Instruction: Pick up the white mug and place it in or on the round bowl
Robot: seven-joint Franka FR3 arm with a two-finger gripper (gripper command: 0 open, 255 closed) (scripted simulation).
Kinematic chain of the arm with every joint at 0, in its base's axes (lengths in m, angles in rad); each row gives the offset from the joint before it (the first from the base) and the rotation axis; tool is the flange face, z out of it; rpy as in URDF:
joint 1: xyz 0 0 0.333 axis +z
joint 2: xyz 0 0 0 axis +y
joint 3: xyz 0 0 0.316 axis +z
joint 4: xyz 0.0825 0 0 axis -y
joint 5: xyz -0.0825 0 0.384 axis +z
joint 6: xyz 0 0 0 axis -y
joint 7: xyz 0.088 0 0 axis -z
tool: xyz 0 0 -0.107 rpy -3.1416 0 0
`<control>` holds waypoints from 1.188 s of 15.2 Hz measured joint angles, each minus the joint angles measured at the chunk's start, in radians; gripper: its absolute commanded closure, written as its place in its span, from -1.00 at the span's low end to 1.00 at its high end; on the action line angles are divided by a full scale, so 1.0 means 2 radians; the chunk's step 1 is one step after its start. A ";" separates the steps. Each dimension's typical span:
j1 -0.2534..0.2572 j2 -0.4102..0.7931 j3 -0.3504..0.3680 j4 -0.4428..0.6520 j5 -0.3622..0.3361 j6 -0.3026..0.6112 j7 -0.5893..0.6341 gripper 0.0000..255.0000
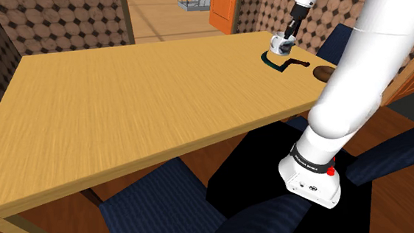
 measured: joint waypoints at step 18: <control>-0.213 0.142 -0.035 0.152 0.093 -0.098 -0.233 1.00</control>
